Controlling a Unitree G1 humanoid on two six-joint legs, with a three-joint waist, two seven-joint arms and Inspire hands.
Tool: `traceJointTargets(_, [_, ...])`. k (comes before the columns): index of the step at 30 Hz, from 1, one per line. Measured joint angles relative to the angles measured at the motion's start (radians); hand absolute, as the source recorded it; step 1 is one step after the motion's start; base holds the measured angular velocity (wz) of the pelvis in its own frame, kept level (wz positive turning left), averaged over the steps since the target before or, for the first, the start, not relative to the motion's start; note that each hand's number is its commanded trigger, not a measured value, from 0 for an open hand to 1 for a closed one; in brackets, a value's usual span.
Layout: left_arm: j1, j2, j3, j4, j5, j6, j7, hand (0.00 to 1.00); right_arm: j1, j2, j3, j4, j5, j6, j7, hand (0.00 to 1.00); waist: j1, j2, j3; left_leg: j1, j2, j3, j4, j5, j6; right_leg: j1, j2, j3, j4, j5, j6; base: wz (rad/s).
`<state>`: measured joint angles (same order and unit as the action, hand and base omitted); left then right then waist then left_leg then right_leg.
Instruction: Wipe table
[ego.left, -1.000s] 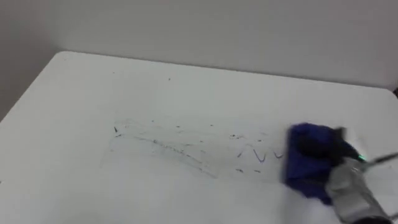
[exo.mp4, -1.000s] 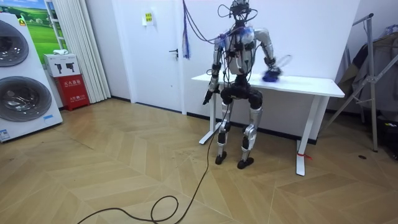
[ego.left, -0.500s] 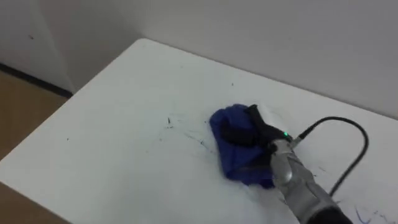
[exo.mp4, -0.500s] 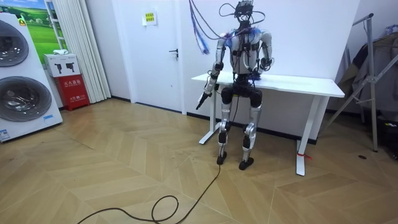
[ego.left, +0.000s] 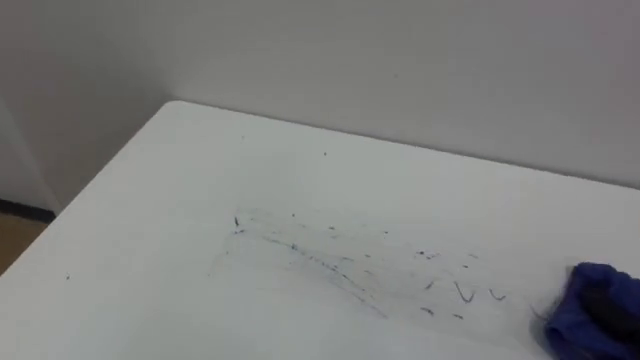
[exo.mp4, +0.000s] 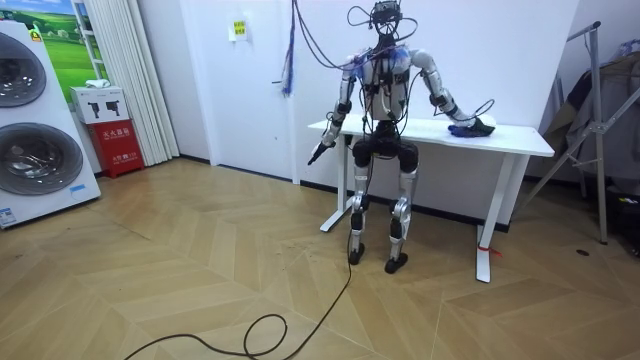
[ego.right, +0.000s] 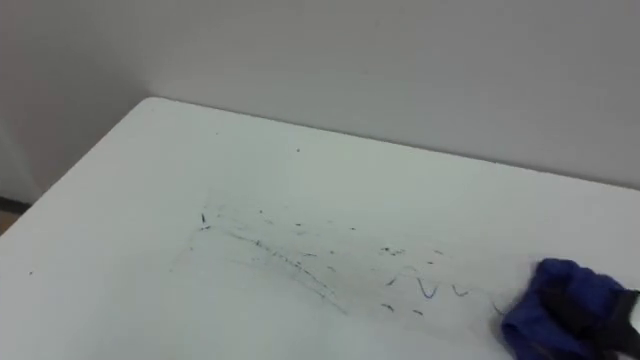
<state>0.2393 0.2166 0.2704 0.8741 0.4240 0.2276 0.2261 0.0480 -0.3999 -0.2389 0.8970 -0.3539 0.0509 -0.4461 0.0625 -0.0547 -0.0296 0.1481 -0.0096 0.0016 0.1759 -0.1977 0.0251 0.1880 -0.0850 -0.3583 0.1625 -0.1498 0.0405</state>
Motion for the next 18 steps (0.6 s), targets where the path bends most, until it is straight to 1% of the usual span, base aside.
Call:
traceJointTargets(1, [-0.005,-0.004,-0.001,0.005,0.000,0.004,-0.003,0.00,-0.012,0.000,0.001,-0.006,-0.002,0.012,0.012,1.00,0.000,0.001,0.0009,0.002,0.001,0.007,-0.001,0.000,0.000,-0.003,0.000,0.005,0.007,0.000,0.000,-0.31])
traceJointTargets(2, [-0.011,-0.009,-0.015,0.012,-0.002,0.007,-0.003,0.00,-0.058,0.001,0.022,-0.008,-0.005,0.051,0.032,1.00,0.008,0.004,0.0015,0.006,0.006,0.031,-0.006,0.001,-0.001,-0.019,0.003,0.031,0.017,0.001,-0.002,-0.59])
traceJointTargets(3, [-0.021,-0.015,-0.031,0.017,-0.010,0.008,-0.003,0.00,-0.112,0.006,0.047,-0.023,-0.012,0.098,0.063,1.00,0.019,0.010,0.0073,0.004,0.011,0.058,-0.008,0.002,-0.003,-0.040,0.006,0.056,0.030,0.005,-0.008,-0.65])
traceJointTargets(4, [-0.031,-0.016,-0.042,0.024,-0.024,0.009,-0.004,0.00,-0.133,0.012,0.069,-0.049,-0.016,0.126,0.081,1.00,0.023,0.011,0.0098,-0.001,0.013,0.069,-0.008,0.003,-0.004,-0.051,0.006,0.062,0.036,0.007,-0.011,-0.64])
traceJointTargets(5, [-0.055,-0.020,-0.067,0.048,-0.041,0.014,-0.005,0.00,-0.190,0.032,0.137,-0.105,-0.028,0.171,0.109,1.00,0.027,0.015,0.0165,-0.010,0.016,0.085,-0.008,0.004,-0.005,-0.075,0.008,0.073,0.047,0.011,-0.018,-0.56])
traceJointTargets(6, [-0.084,-0.025,-0.084,0.073,-0.039,0.023,-0.016,0.00,-0.265,0.067,0.227,-0.152,-0.083,0.204,0.142,1.00,0.031,0.014,0.0176,-0.019,0.018,0.093,-0.008,0.007,-0.005,-0.096,0.012,0.088,0.055,0.016,-0.025,-0.54])
traceJointTargets(7, [-0.097,-0.029,-0.086,0.073,-0.039,0.033,-0.022,0.00,-0.301,0.090,0.273,-0.185,-0.108,0.217,0.161,1.00,0.034,0.015,0.0213,-0.022,0.019,0.096,-0.008,0.008,-0.006,-0.107,0.013,0.083,0.061,0.018,-0.028,-0.42])
traceJointTargets(8, [-0.131,-0.034,-0.095,0.075,-0.039,0.043,-0.026,0.00,-0.372,0.136,0.364,-0.244,-0.151,0.229,0.199,1.00,0.049,0.014,0.0251,-0.033,0.023,0.096,-0.008,0.012,-0.009,-0.120,0.018,0.081,0.060,0.023,-0.036,-0.18])
traceJointTargets(9, [-0.169,-0.035,-0.118,0.077,-0.039,0.044,-0.032,0.00,-0.450,0.175,0.449,-0.274,-0.190,0.228,0.243,1.00,0.071,0.011,0.0349,-0.035,0.027,0.094,-0.010,0.016,-0.014,-0.123,0.024,0.082,0.058,0.025,-0.039,-0.06])
traceJointTargets(10, [-0.186,-0.038,-0.129,0.078,-0.039,0.043,-0.036,0.00,-0.484,0.192,0.478,-0.283,-0.212,0.225,0.266,1.00,0.082,0.009,0.0383,-0.036,0.029,0.094,-0.010,0.017,-0.016,-0.123,0.027,0.082,0.057,0.025,-0.039,0.10])
traceJointTargets(11, [-0.213,-0.050,-0.148,0.076,-0.039,0.042,-0.042,0.00,-0.536,0.213,0.517,-0.310,-0.246,0.224,0.302,1.00,0.118,0.007,0.0389,-0.039,0.031,0.088,-0.011,0.018,-0.018,-0.129,0.030,0.077,0.052,0.024,-0.040,0.26])
traceJointTargets(12, [-0.222,-0.060,-0.168,0.060,-0.039,0.042,-0.043,0.00,-0.554,0.224,0.534,-0.375,-0.271,0.220,0.331,1.00,0.149,0.004,0.0362,-0.052,0.031,0.073,-0.010,0.023,-0.020,-0.135,0.031,0.062,0.041,0.024,-0.041,0.31])
traceJointTargets(13, [-0.218,-0.063,-0.178,0.053,-0.040,0.042,-0.043,0.00,-0.555,0.233,0.535,-0.405,-0.287,0.218,0.338,1.00,0.164,0.002,0.0351,-0.054,0.031,0.066,-0.009,0.025,-0.021,-0.135,0.031,0.053,0.038,0.024,-0.041,0.40])
traceJointTargets(14, [-0.207,-0.064,-0.201,0.052,-0.052,0.052,-0.043,0.00,-0.560,0.247,0.546,-0.422,-0.302,0.206,0.339,1.00,0.180,0.000,0.0343,-0.056,0.031,0.048,-0.011,0.025,-0.021,-0.130,0.031,0.040,0.037,0.024,-0.040,0.50])
traceJointTargets(15, [-0.194,-0.066,-0.213,0.052,-0.079,0.061,-0.043,0.00,-0.551,0.250,0.556,-0.412,-0.304,0.196,0.339,1.00,0.185,0.003,0.0365,-0.055,0.031,0.029,-0.010,0.025,-0.021,-0.116,0.030,0.023,0.032,0.023,-0.040,0.56])
traceJointTargets(16, [-0.186,-0.066,-0.217,0.051,-0.084,0.065,-0.043,0.00,-0.539,0.251,0.560,-0.400,-0.304,0.192,0.339,1.00,0.187,0.000,0.0344,-0.054,0.029,0.022,-0.009,0.025,-0.021,-0.108,0.029,0.020,0.025,0.023,-0.040,0.63])
traceJointTargets(17, [-0.167,-0.066,-0.217,0.045,-0.085,0.069,-0.043,0.00,-0.502,0.250,0.562,-0.368,-0.307,0.188,0.338,1.00,0.190,0.000,0.0346,-0.053,0.027,0.017,-0.009,0.025,-0.021,-0.096,0.026,0.012,0.017,0.023,-0.039,0.51])
traceJointTargets(18, [-0.147,-0.064,-0.213,0.038,-0.084,0.072,-0.042,0.00,-0.453,0.249,0.560,-0.332,-0.312,0.188,0.338,1.00,0.189,-0.003,0.0330,-0.054,0.023,0.013,-0.009,0.025,-0.021,-0.087,0.023,0.002,0.010,0.022,-0.038,0.43])
